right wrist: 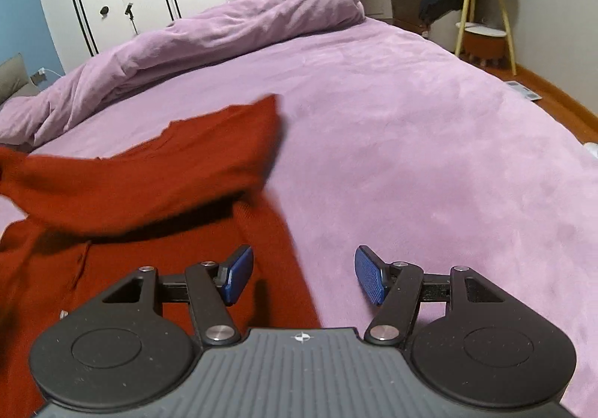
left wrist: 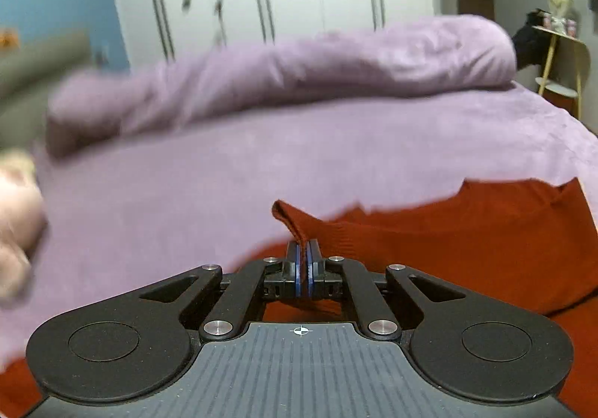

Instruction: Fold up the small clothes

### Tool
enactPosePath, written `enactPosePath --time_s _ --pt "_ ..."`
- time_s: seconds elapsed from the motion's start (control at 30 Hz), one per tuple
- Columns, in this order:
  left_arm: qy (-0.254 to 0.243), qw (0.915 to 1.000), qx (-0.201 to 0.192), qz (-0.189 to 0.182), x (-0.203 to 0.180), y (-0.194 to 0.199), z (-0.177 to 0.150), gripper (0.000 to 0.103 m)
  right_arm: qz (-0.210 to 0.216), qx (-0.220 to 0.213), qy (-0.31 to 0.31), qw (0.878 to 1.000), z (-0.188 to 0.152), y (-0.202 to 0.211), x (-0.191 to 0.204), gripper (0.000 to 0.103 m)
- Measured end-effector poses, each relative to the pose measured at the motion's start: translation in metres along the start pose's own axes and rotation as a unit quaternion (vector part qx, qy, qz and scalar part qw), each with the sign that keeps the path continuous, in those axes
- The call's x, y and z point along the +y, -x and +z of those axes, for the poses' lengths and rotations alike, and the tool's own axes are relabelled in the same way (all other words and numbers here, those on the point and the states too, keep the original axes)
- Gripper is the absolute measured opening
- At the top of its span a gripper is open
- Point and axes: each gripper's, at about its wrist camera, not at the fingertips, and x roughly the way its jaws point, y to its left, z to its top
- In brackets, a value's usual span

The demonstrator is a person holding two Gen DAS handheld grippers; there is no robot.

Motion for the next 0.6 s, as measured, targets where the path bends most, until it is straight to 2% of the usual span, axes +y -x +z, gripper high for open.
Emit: enactPosePath --time_s 0.07,0.17,0.37,0.47,0.53,0.6 --pt "0.041 0.9987 0.029 -0.010 0.010 -0.014 -0.009 0.005 0.014 -0.008 0.003 1.000 0.012 -0.005 0.007 0.062" --pt "0.090 0.9939 0.052 -0.035 0.027 -0.025 -0.022 0.005 0.024 -0.014 0.026 0.999 0.033 -0.023 0.022 0.062" --pt "0.095 0.9935 0.048 -0.039 0.039 -0.030 -0.021 0.005 0.047 0.024 0.067 0.996 0.075 -0.087 0.053 0.060" --pt "0.089 0.9944 0.040 -0.042 0.040 -0.031 -0.020 0.005 0.030 0.043 0.076 0.996 0.082 -0.115 0.061 0.042" --pt "0.085 0.9949 0.038 -0.039 0.039 -0.037 -0.018 0.005 0.033 0.058 0.066 0.996 0.084 -0.128 0.062 0.024" --pt "0.094 0.9942 0.033 -0.042 0.042 -0.036 -0.017 0.005 0.043 0.053 0.063 0.996 0.085 -0.131 0.063 0.013"
